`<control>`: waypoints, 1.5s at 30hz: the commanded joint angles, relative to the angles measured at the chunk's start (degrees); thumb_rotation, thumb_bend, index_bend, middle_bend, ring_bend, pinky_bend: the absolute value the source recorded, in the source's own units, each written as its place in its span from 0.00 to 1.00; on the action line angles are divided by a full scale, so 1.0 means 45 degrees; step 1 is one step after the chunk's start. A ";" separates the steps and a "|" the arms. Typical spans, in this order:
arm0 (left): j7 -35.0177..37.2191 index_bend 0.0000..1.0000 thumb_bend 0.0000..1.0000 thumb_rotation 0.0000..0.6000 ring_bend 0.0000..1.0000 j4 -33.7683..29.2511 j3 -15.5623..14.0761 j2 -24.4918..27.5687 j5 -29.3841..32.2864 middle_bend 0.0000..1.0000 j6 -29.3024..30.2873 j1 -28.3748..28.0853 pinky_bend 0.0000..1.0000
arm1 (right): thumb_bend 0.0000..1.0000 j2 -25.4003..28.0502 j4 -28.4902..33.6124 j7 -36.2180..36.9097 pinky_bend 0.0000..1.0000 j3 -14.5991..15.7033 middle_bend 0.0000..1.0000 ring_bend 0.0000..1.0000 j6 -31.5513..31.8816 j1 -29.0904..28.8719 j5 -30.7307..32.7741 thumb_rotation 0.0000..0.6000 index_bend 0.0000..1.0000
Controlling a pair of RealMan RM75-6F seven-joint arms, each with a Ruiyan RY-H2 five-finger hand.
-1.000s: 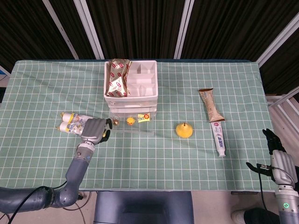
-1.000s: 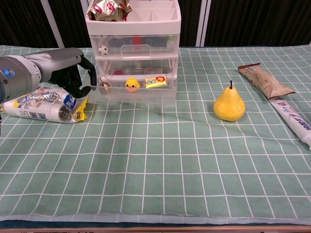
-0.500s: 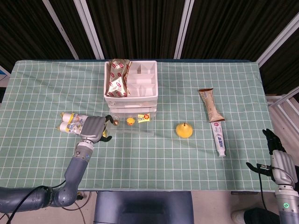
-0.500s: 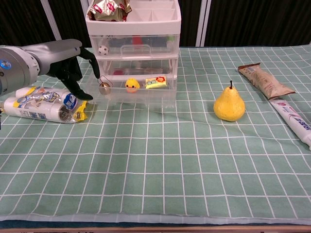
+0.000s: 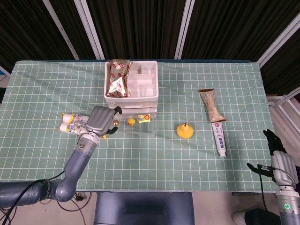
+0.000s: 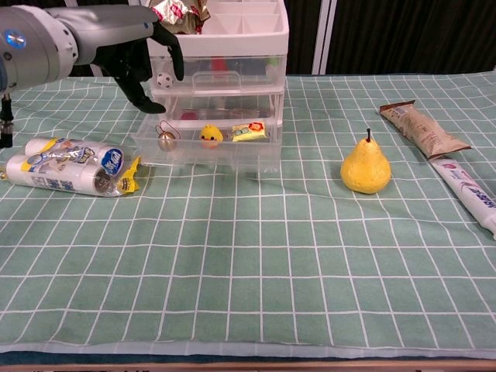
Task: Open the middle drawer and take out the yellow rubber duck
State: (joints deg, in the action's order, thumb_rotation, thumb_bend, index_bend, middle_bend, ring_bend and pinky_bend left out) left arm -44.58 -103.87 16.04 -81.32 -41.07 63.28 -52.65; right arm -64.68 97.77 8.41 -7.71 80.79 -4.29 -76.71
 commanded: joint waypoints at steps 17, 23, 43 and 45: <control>-0.0755 0.42 0.22 1.00 1.00 0.3035 -0.1222 -0.0335 0.0646 1.00 -0.3090 -0.2429 1.00 | 0.05 0.0024 -0.0010 0.0075 0.22 -0.0028 0.00 0.00 -0.0042 -0.0003 0.0070 1.00 0.00; -0.0792 0.43 0.23 1.00 1.00 0.3588 -0.1436 -0.0757 0.1023 1.00 -0.3212 -0.2812 1.00 | 0.05 0.0035 -0.0004 0.0115 0.22 -0.0040 0.00 0.00 -0.0081 -0.0010 0.0111 1.00 0.00; -0.1368 0.40 0.24 1.00 1.00 0.4344 -0.2009 -0.1399 0.2389 1.00 -0.3231 -0.3930 1.00 | 0.05 0.0069 0.0026 0.0224 0.22 -0.0070 0.00 0.00 -0.0129 -0.0009 0.0181 1.00 0.00; -0.1435 0.40 0.24 1.00 1.00 0.4344 -0.2049 -0.1438 0.2571 1.00 -0.3187 -0.4017 1.00 | 0.05 0.0070 0.0028 0.0222 0.22 -0.0070 0.00 0.00 -0.0130 -0.0009 0.0182 1.00 0.00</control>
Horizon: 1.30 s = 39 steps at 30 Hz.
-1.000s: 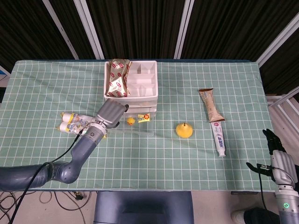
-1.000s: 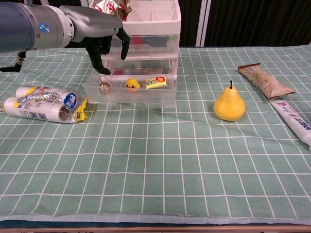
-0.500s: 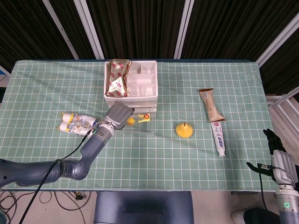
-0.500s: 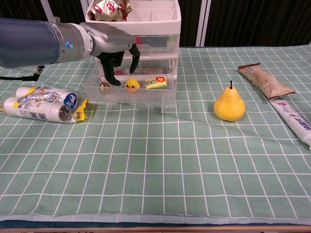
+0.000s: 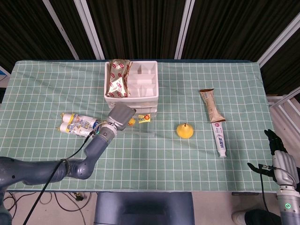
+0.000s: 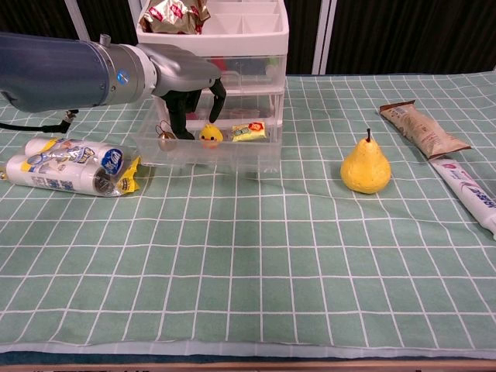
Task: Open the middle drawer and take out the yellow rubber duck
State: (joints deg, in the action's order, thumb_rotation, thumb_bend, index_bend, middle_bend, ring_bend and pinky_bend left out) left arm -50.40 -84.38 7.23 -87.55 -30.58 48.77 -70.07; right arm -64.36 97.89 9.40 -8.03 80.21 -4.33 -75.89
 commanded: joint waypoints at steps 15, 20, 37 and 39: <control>-0.0194 0.39 0.26 1.00 1.00 0.0345 -0.0256 -0.0446 0.0949 1.00 0.0149 -0.0621 1.00 | 0.05 0.0028 0.0046 0.0042 0.22 -0.0003 0.00 0.00 -0.0062 -0.0005 0.0055 1.00 0.00; -0.0005 0.40 0.27 1.00 1.00 0.0501 -0.0242 -0.0610 0.0801 1.00 0.0281 -0.0617 1.00 | 0.05 0.0037 0.0052 0.0044 0.22 0.0003 0.00 0.00 -0.0069 -0.0004 0.0050 1.00 0.00; 0.0289 0.50 0.36 1.00 1.00 0.0816 -0.0295 -0.0896 0.0798 1.00 0.0346 -0.0562 1.00 | 0.06 0.0039 0.0051 0.0045 0.22 0.0013 0.00 0.00 -0.0074 -0.0008 0.0027 1.00 0.00; 0.0343 0.51 0.38 1.00 1.00 0.0794 -0.0293 -0.0877 0.0776 1.00 0.0353 -0.0535 1.00 | 0.06 0.0040 0.0052 0.0050 0.22 0.0011 0.00 0.00 -0.0071 -0.0008 0.0026 1.00 0.00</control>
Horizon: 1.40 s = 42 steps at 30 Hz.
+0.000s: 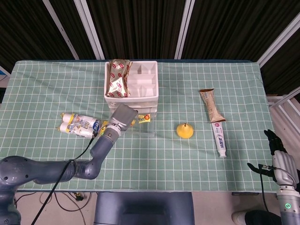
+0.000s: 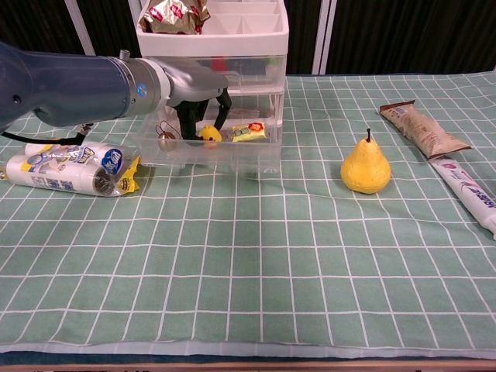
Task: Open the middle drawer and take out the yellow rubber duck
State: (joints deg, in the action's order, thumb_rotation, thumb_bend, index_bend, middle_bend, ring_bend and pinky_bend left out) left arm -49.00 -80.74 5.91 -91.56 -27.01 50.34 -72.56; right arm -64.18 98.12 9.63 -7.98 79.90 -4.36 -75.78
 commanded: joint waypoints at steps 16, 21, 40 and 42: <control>0.0662 0.54 0.41 1.00 1.00 -0.1107 0.0475 0.0693 -0.0830 1.00 0.0751 0.0314 1.00 | 0.06 0.0011 -0.0010 -0.0003 0.22 0.0000 0.00 0.00 -0.0024 -0.0005 0.0025 1.00 0.00; 0.0886 0.54 0.41 1.00 1.00 -0.2330 0.0653 0.1466 -0.1365 1.00 0.1161 0.0508 1.00 | 0.06 0.0014 -0.0011 -0.0029 0.22 0.0010 0.00 0.00 -0.0062 -0.0016 0.0041 1.00 0.00; 0.1631 0.54 0.41 1.00 1.00 -0.8334 -0.0975 0.4889 -0.5477 1.00 0.3682 0.3172 1.00 | 0.06 -0.0062 -0.0034 -0.0308 0.22 0.0070 0.00 0.00 0.0111 0.0006 -0.0139 1.00 0.00; 0.1823 0.54 0.41 1.00 1.00 -0.8596 -0.1423 0.4951 -0.6057 1.00 0.3722 0.3591 1.00 | 0.06 -0.0070 -0.0019 -0.0342 0.22 0.0082 0.00 0.00 0.0127 0.0008 -0.0165 1.00 0.00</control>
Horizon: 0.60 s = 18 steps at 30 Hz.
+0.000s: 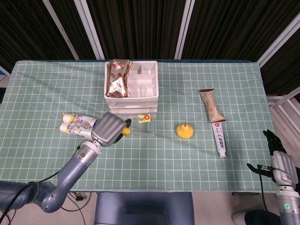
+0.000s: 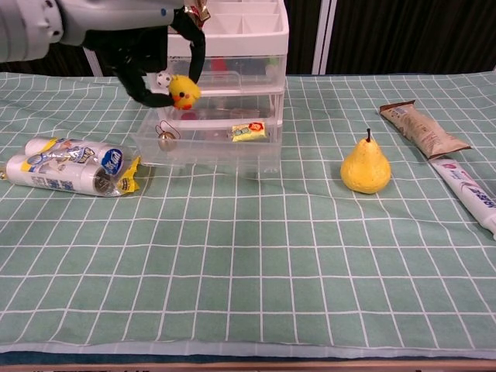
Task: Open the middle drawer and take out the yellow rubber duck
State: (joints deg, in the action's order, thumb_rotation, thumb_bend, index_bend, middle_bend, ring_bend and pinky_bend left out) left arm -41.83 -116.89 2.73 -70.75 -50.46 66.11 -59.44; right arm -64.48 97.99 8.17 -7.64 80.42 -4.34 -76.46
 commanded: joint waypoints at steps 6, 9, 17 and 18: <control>0.0087 0.54 0.41 1.00 1.00 -0.0193 -0.1935 -0.0076 -0.1869 1.00 0.0167 0.1629 1.00 | 0.06 -0.0027 0.0018 -0.0082 0.22 0.0029 0.00 0.00 0.0097 0.0025 -0.0090 1.00 0.00; 0.0096 0.54 0.41 1.00 1.00 0.0308 -0.2212 -0.0490 -0.1926 1.00 0.0046 0.1989 1.00 | 0.06 -0.0029 0.0031 -0.0094 0.22 0.0028 0.00 0.00 0.0098 0.0026 -0.0085 1.00 0.00; -0.0001 0.54 0.41 1.00 1.00 0.2216 -0.2305 -0.1828 -0.1543 1.00 -0.0286 0.2609 1.00 | 0.06 -0.0022 0.0040 -0.0087 0.22 0.0033 0.00 0.00 0.0086 0.0030 -0.0070 1.00 0.00; -0.0065 0.54 0.41 1.00 1.00 0.2454 -0.2278 -0.1993 -0.1436 1.00 -0.0338 0.2646 1.00 | 0.06 -0.0023 0.0037 -0.0087 0.22 0.0032 0.00 0.00 0.0085 0.0029 -0.0067 1.00 0.00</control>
State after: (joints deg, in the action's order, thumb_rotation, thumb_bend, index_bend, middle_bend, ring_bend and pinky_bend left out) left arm -41.66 -107.97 -7.55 -77.96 -57.92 65.24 -48.32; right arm -64.58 98.16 7.77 -7.50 80.80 -4.20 -76.75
